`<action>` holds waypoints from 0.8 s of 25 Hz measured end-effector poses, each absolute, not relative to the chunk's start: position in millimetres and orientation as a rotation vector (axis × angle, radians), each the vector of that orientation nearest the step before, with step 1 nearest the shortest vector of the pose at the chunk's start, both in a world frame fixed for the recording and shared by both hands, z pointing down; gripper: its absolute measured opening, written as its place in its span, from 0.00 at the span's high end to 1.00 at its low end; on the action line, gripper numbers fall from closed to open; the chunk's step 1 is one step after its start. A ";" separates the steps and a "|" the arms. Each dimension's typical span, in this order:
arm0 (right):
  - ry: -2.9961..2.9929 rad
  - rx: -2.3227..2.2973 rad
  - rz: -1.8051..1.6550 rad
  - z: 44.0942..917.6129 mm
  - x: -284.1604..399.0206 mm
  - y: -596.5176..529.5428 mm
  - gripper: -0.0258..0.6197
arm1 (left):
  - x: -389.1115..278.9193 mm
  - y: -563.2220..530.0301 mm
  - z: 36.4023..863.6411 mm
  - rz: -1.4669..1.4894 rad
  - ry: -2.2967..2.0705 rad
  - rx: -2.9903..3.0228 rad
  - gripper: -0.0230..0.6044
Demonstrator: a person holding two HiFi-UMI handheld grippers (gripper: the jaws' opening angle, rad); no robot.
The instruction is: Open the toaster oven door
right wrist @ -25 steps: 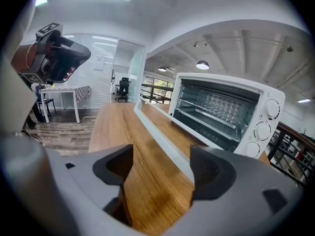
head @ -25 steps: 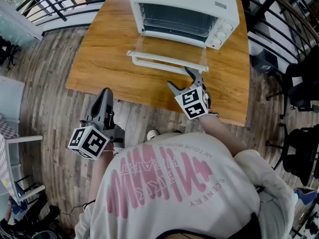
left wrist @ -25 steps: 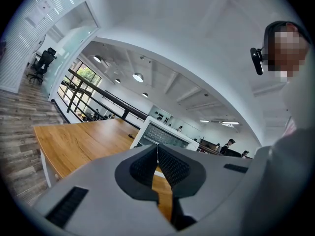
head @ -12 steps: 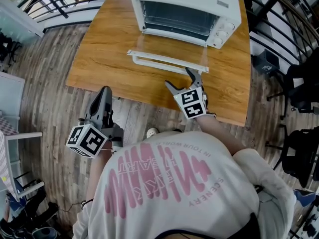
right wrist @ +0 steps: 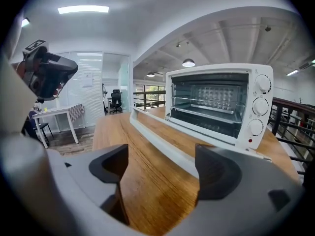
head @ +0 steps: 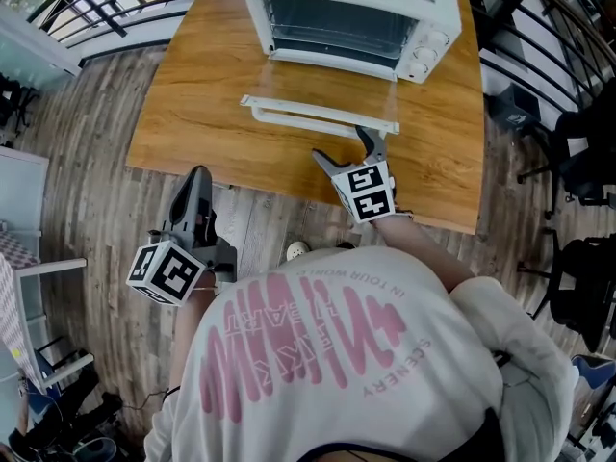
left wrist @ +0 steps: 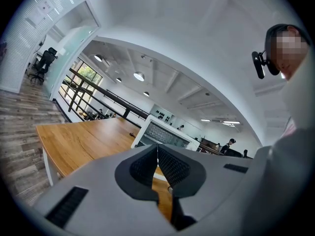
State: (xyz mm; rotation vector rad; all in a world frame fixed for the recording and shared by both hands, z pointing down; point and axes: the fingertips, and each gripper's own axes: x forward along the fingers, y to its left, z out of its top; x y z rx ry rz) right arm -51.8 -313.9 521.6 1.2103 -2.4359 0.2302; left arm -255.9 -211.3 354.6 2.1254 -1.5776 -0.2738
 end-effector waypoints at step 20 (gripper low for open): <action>-2.473 1.349 0.499 539.3 -50.1 -315.4 0.31 | -266.8 -206.4 359.5 -0.296 -1.592 2.082 0.93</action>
